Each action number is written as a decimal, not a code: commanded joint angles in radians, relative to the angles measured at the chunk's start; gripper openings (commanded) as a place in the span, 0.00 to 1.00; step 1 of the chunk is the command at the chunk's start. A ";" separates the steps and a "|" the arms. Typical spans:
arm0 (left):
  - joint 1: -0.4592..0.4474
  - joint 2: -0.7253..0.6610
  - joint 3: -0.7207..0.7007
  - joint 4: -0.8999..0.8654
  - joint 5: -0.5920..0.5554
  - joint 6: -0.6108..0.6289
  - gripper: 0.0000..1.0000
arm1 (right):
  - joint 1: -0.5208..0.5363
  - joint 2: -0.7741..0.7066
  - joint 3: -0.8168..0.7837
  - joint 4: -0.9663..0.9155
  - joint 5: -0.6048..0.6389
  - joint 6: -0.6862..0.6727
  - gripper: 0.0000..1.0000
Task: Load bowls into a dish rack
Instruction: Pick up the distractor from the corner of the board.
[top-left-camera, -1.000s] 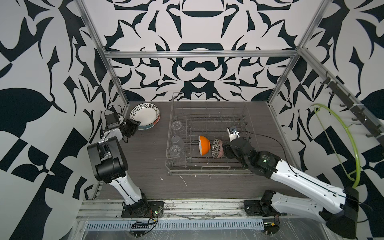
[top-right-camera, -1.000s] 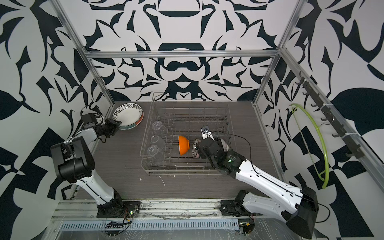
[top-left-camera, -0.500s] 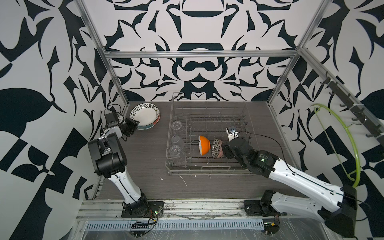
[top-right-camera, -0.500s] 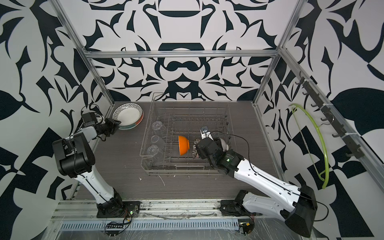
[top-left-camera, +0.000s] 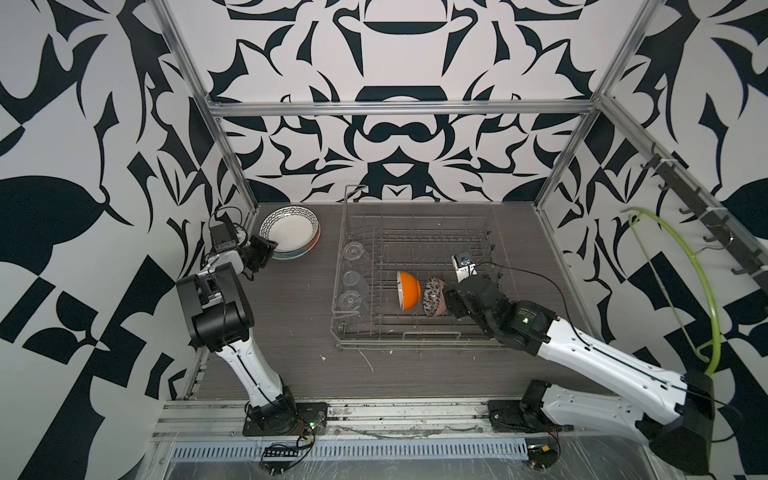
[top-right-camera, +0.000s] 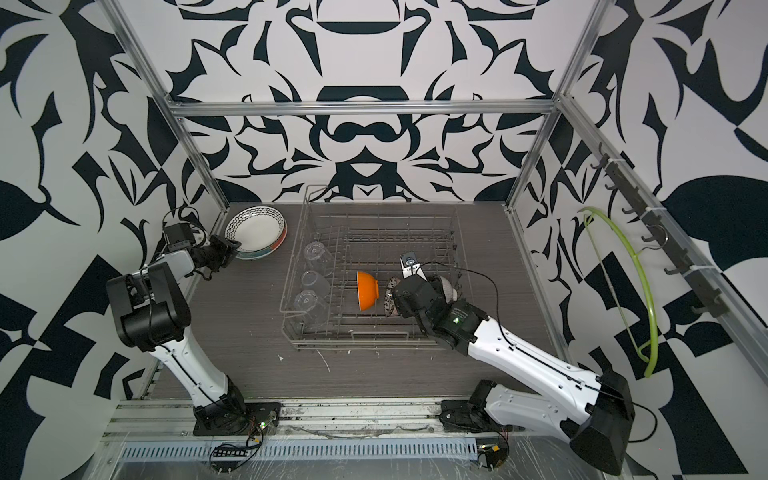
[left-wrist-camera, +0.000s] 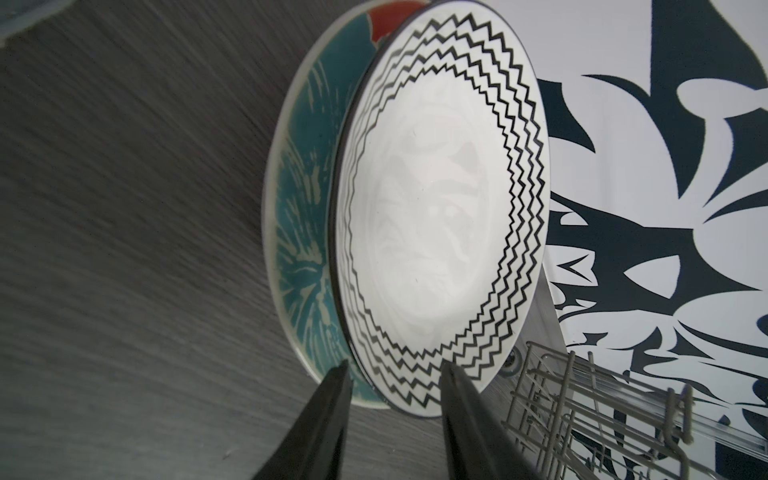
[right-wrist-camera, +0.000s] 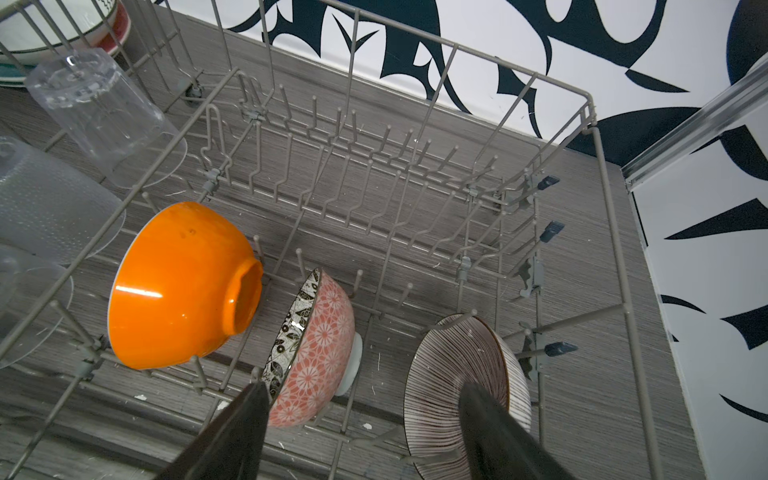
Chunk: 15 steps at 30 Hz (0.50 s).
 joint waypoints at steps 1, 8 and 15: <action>0.002 0.026 0.011 -0.016 -0.003 0.024 0.41 | 0.004 -0.003 0.003 0.028 0.020 0.002 0.78; 0.002 0.073 0.040 -0.006 0.009 0.015 0.41 | 0.003 -0.004 0.004 0.023 0.026 0.001 0.78; 0.002 0.132 0.075 0.039 0.035 -0.015 0.39 | 0.004 0.013 0.007 0.024 0.030 0.001 0.78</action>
